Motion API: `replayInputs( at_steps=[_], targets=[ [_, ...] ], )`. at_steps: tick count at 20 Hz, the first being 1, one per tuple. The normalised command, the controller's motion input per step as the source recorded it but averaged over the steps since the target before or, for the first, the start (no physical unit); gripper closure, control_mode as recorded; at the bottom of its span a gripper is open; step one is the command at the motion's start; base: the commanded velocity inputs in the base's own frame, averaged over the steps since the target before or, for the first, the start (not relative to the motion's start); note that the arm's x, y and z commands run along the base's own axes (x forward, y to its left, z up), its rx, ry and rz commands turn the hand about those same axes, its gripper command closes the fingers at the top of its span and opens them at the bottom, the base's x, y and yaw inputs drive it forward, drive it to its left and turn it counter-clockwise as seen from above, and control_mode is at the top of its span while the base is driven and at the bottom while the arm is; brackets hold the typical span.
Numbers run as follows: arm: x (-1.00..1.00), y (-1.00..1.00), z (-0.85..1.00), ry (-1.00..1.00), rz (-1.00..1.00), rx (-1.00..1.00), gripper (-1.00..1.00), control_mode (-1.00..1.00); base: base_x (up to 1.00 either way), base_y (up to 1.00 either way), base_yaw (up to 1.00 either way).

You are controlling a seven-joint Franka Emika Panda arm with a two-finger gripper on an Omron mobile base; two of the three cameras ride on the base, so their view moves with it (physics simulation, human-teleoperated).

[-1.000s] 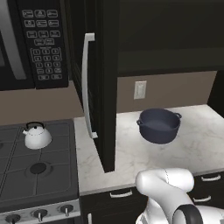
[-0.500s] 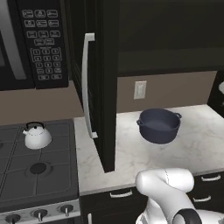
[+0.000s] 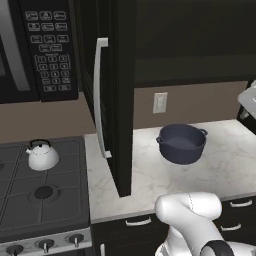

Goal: Pick the kettle from the cabinet and place it on a stove burner. Then pick the pot from the counter and place it on another stove burner. Finally, turn both burners on.

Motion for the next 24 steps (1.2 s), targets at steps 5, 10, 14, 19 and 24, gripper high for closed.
replayInputs(
  at_steps=[5,10,14,19,24],
  targets=[
    [0.16,0.00,-0.09,0.00,0.05,0.00,-1.00,-1.00,0.00,0.00,0.00],
    [0.09,0.00,-0.18,0.00,0.00,0.00,-1.00,-1.00,0.00,0.00,0.00],
    [0.12,0.00,-0.20,0.00,0.00,0.00,-1.00,-1.00,0.00,0.00,0.00],
    [0.14,0.00,-0.16,0.00,0.00,0.00,-1.00,-1.00,0.00,0.00,0.00],
    [0.17,0.00,-0.21,0.00,0.01,0.00,-1.00,-1.00,0.00,0.00,0.00]
  ],
)
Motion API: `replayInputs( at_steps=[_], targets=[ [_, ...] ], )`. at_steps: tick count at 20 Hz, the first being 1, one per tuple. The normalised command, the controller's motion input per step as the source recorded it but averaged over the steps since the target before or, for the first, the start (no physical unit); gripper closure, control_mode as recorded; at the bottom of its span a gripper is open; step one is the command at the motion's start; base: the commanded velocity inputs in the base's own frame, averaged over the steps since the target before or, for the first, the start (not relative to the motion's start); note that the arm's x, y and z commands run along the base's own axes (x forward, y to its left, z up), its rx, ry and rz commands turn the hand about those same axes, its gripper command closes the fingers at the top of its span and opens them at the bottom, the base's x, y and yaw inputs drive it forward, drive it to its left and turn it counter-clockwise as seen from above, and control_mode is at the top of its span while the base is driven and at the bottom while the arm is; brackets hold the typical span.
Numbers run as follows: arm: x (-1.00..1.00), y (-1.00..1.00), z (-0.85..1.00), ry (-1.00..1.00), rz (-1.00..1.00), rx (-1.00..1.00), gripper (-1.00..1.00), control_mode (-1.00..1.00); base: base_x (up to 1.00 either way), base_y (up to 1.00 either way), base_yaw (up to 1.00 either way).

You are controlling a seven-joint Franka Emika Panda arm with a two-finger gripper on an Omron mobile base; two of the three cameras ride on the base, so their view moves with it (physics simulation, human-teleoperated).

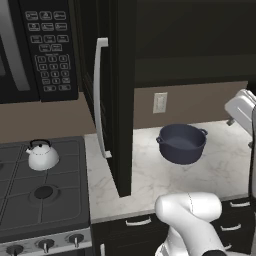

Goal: Pick the kettle from the cabinet and place it on a stove burner. Then pick the pot from the counter and place it on another stove burner. Finally, turn both burners on.

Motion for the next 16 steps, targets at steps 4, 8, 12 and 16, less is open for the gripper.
replayInputs(
  at_steps=[4,8,12,16],
  targets=[
    [0.20,0.00,-0.25,0.00,0.02,0.00,-1.00,-1.00,0.00,0.00,0.00],
    [0.23,0.00,-0.27,0.00,0.02,0.00,-1.00,-1.00,0.00,0.00,0.00],
    [0.18,0.00,-0.25,0.00,0.03,0.00,-1.00,-1.00,0.00,0.00,0.00],
    [0.06,-0.11,-0.20,0.00,0.03,0.00,-1.00,-1.00,0.00,0.00,0.00]
  ],
)
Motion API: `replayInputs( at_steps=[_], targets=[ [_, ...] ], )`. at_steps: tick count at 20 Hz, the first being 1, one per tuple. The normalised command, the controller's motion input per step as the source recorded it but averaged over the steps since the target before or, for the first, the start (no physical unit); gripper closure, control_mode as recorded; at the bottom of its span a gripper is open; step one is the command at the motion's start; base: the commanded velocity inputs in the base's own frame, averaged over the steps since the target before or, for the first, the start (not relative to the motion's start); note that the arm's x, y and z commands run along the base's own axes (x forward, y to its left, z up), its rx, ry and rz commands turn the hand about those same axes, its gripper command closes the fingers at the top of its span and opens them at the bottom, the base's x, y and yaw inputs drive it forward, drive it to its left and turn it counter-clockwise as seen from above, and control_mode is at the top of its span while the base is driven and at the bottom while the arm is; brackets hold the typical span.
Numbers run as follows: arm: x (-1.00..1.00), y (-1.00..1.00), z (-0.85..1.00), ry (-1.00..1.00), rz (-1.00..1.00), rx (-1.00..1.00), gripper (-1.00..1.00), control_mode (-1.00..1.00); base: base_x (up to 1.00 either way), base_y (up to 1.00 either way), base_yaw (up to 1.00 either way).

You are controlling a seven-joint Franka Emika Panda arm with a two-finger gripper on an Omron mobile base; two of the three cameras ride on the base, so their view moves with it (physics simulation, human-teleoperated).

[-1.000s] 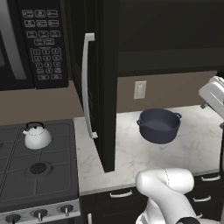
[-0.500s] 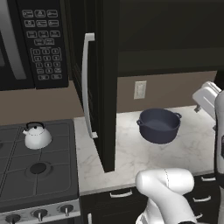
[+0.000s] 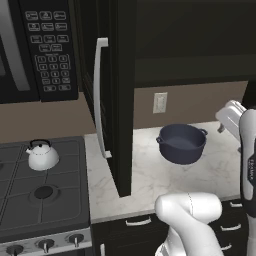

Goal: Pick the kettle from the cabinet and place it on a stove burner. Then pick the pot from the counter and place it on another stove burner. Finally, turn both burners on.

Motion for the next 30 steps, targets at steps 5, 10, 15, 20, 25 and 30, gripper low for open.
replayInputs(
  at_steps=[5,10,15,20,25,30],
  targets=[
    [0.02,-0.17,-0.18,0.00,0.01,0.00,-1.00,-1.00,0.00,0.00,0.00],
    [0.18,-0.09,-0.15,0.00,0.01,0.00,-1.00,-1.00,0.00,0.00,0.00],
    [0.30,-0.04,-0.18,0.00,0.01,0.00,-1.00,-1.00,0.00,0.00,0.00],
    [0.24,-0.09,-0.21,0.00,0.00,0.00,-1.00,-1.00,0.00,0.00,0.00],
    [0.17,-0.14,-0.21,0.01,0.00,0.00,-1.00,-1.00,0.00,0.00,0.00],
    [0.21,-0.11,-0.16,0.01,0.00,0.00,-1.00,-1.00,0.00,0.00,0.00]
  ],
)
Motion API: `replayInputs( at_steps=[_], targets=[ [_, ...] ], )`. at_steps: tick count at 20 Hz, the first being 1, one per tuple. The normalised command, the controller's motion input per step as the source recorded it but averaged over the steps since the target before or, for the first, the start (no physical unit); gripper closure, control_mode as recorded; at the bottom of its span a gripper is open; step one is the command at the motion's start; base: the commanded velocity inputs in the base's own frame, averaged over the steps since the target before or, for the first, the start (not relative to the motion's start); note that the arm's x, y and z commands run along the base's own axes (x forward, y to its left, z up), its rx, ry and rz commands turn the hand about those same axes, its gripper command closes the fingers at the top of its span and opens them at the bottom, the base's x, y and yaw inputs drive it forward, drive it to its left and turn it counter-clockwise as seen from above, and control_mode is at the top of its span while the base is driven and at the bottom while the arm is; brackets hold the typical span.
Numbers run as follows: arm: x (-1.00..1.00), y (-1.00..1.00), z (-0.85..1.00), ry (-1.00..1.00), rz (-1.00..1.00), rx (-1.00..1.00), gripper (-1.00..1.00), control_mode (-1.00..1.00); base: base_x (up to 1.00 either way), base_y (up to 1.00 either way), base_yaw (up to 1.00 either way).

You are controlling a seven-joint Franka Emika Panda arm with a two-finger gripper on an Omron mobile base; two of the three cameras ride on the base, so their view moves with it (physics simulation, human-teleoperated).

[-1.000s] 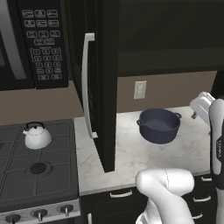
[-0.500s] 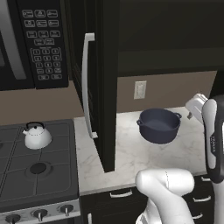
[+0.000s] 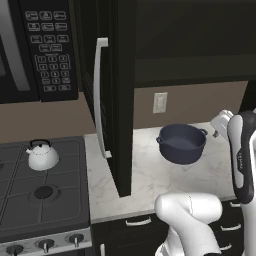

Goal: Pick the kettle from the cabinet and place it on a stove burner. Then pick the pot from the counter and place it on another stove burner. Finally, turn both burners on.

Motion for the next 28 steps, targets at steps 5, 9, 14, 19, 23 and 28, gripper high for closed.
replayInputs(
  at_steps=[5,9,14,19,23,28],
  targets=[
    [0.22,-0.12,-0.12,0.01,0.00,0.00,-1.00,-1.00,0.00,0.00,0.00],
    [0.22,-0.09,-0.13,0.00,0.00,0.00,-1.00,-1.00,0.00,0.00,0.00],
    [0.24,-0.07,-0.17,0.01,0.00,0.00,-1.00,-1.00,0.00,0.00,0.00],
    [0.24,-0.03,-0.24,0.02,0.00,0.00,-1.00,-1.00,0.00,0.00,0.00],
    [0.23,-0.03,-0.25,0.02,0.00,0.00,-1.00,-1.00,0.00,0.00,0.00],
    [0.24,-0.07,-0.24,0.01,0.00,0.00,-1.00,-1.00,0.00,0.00,0.00]
  ],
)
